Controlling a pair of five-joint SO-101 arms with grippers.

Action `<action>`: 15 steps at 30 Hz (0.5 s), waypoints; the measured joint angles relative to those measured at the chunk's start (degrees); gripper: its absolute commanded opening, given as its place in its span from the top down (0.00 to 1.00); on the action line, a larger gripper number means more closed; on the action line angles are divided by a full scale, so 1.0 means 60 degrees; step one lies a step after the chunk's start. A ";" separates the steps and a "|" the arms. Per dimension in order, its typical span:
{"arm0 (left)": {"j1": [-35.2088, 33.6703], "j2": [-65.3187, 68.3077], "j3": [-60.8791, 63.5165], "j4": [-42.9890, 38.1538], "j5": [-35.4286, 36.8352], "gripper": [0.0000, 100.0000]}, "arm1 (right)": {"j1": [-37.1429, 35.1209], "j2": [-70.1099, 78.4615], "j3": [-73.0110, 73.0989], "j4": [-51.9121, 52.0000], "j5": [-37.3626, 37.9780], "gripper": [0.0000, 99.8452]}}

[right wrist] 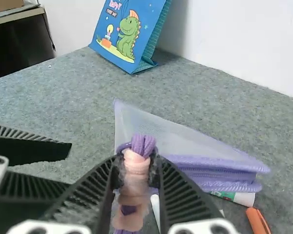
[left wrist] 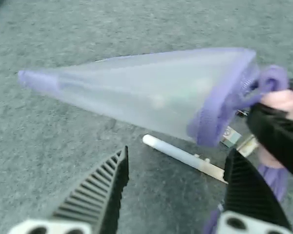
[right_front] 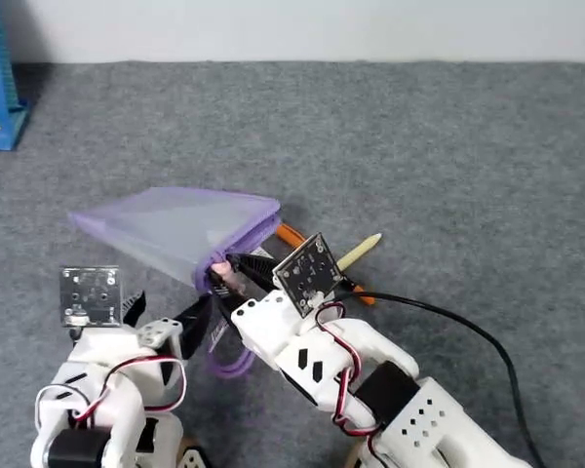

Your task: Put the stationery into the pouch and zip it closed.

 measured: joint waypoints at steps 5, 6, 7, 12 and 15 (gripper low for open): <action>0.0044 0.0000 -0.0073 0.0000 0.0015 0.69 | 0.0000 0.0000 0.0000 0.0000 0.0000 0.99; 0.0073 0.0000 -0.0147 0.0000 0.0015 0.69 | 0.0000 0.0000 0.0000 0.0000 0.0000 0.99; 0.0103 0.0000 -0.0176 0.0000 0.0015 0.69 | 0.0000 0.0000 0.0000 0.0000 0.0000 0.99; 0.0103 0.0000 0.0015 -0.0366 0.0015 0.69 | -0.0029 0.0000 0.0000 0.0000 0.0000 0.99; 0.0103 0.0000 0.0527 -0.0733 0.0015 0.69 | -0.0352 0.0000 0.0000 0.0176 0.0000 0.99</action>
